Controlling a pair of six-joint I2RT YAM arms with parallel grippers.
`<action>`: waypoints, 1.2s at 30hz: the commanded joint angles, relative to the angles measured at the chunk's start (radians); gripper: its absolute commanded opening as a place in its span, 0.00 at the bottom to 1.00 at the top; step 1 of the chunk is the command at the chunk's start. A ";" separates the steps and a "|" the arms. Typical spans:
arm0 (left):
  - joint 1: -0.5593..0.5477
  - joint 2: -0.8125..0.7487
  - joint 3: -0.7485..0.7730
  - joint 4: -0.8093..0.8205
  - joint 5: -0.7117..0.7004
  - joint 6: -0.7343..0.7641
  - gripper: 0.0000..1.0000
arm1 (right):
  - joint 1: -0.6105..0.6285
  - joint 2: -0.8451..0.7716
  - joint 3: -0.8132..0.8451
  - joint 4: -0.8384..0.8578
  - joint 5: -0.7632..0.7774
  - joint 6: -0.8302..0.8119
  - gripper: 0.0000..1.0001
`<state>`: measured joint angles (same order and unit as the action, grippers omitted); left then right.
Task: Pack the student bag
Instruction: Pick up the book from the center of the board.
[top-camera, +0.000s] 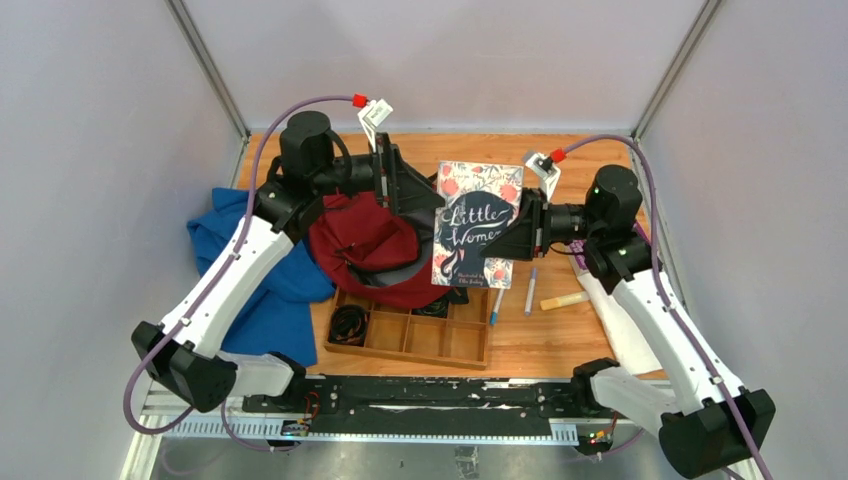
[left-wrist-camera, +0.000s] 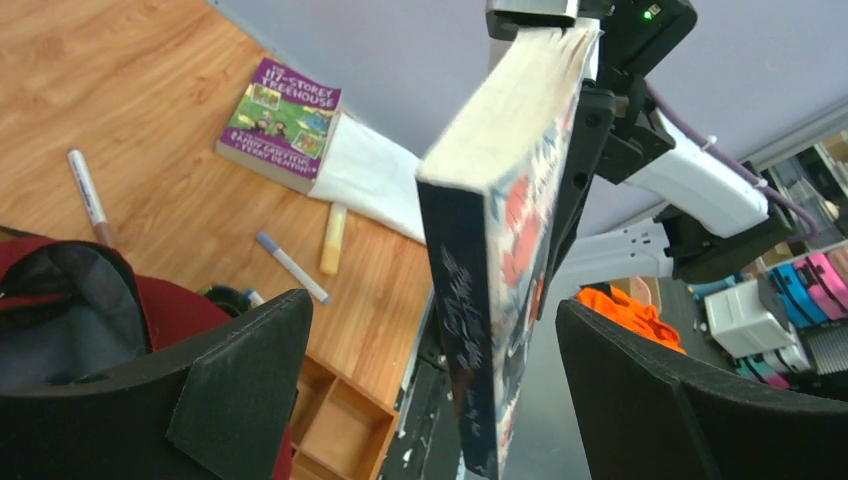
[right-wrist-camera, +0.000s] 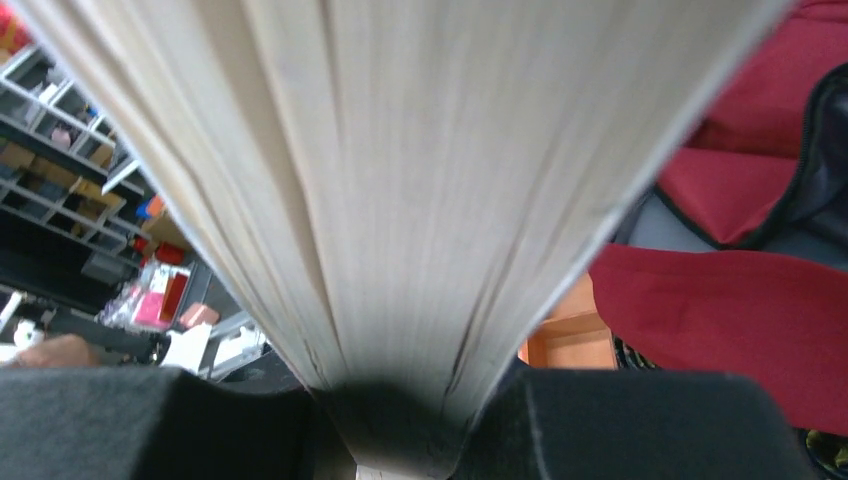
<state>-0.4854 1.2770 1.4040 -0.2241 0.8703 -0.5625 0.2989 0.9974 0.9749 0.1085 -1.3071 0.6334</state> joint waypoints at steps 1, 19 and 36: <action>0.002 0.033 0.043 -0.025 0.082 0.013 1.00 | 0.052 0.003 0.046 -0.087 -0.061 -0.155 0.00; -0.007 0.052 -0.056 0.118 0.316 -0.057 0.84 | 0.217 0.175 0.126 -0.306 -0.044 -0.376 0.00; -0.014 0.150 0.069 -0.405 0.271 0.327 0.78 | 0.218 0.175 0.155 -0.419 -0.030 -0.461 0.00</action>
<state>-0.4923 1.4185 1.4605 -0.5877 1.0676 -0.2646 0.5056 1.1912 1.0805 -0.3023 -1.3136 0.2237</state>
